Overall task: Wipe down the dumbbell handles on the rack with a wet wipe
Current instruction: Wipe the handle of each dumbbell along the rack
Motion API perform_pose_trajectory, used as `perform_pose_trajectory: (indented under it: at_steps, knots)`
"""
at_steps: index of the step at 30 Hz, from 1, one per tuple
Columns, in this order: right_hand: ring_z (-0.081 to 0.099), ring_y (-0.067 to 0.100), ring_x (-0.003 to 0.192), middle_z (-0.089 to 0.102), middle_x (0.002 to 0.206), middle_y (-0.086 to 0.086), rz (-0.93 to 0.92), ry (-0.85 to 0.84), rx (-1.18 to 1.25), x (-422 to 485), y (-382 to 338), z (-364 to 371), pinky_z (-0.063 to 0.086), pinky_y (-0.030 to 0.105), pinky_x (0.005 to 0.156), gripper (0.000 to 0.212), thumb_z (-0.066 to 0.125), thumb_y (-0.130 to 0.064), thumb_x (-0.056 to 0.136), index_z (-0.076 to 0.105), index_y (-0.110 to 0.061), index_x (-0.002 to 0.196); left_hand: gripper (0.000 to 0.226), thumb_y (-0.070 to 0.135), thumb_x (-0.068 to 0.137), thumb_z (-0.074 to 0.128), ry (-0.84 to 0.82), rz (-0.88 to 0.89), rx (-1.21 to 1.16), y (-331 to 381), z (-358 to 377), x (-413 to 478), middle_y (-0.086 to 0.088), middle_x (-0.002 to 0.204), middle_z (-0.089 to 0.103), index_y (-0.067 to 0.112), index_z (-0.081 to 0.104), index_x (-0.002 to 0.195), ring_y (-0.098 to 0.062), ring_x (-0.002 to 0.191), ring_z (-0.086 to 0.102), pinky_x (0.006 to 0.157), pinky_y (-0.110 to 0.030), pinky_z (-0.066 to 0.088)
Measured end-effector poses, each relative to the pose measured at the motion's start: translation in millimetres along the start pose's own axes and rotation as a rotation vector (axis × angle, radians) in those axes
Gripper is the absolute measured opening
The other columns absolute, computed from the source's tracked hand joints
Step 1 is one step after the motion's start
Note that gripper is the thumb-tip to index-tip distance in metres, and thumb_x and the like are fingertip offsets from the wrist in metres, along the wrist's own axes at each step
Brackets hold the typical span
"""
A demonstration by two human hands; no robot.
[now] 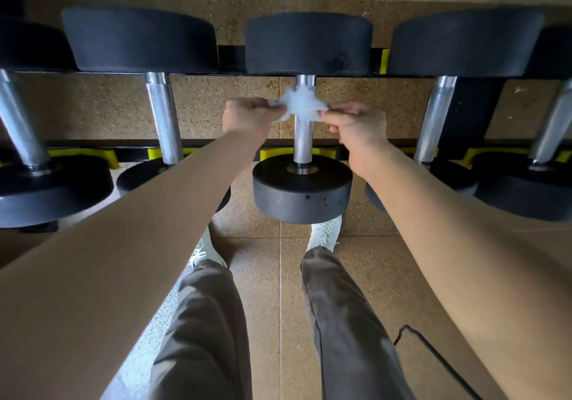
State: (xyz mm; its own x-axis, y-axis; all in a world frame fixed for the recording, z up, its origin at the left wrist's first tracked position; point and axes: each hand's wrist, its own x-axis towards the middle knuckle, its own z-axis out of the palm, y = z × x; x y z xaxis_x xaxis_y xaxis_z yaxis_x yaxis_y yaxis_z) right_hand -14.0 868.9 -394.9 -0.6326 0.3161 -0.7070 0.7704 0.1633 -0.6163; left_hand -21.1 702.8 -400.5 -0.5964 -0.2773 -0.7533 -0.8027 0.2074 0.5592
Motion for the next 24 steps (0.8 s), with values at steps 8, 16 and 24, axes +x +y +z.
perform_pose_trajectory:
  at_steps: [8,16,24]
  knots:
    - [0.062,0.007,0.081,0.070,0.086,-0.008,-0.213,-0.145,-0.540,-23.6,46.9,-18.8,0.049,0.020,0.074,0.011,0.082,-0.022,0.079,0.075,-0.020,0.087,0.023,0.033,0.089,0.075,-0.170,0.190,0.595,-34.5,-20.3,-15.3,-0.003,0.097,0.071,0.012,0.077,0.098,-0.013,0.074,0.066,0.058,-0.019,0.050]
    - [0.065,0.000,0.077,0.069,0.092,-0.009,-0.426,-0.232,-0.515,-77.8,27.4,1.6,0.051,0.015,0.073,0.029,0.065,-0.005,0.088,0.070,-0.021,0.112,0.013,0.024,0.091,0.071,-0.170,0.443,0.578,-46.5,-73.6,-39.7,-0.001,0.091,0.071,0.014,0.076,0.097,-0.018,0.085,0.064,0.069,-0.024,0.046]
    - [0.070,0.014,0.078,0.074,0.092,-0.001,-0.367,-0.450,-0.259,-117.9,-17.8,96.1,0.060,0.028,0.073,0.027,0.075,-0.008,0.086,0.072,-0.015,0.112,0.019,0.025,0.087,0.073,-0.026,0.381,0.380,-56.0,-181.4,-19.2,0.005,0.068,0.062,0.009,0.069,0.077,-0.019,0.068,0.058,0.061,-0.025,0.045]
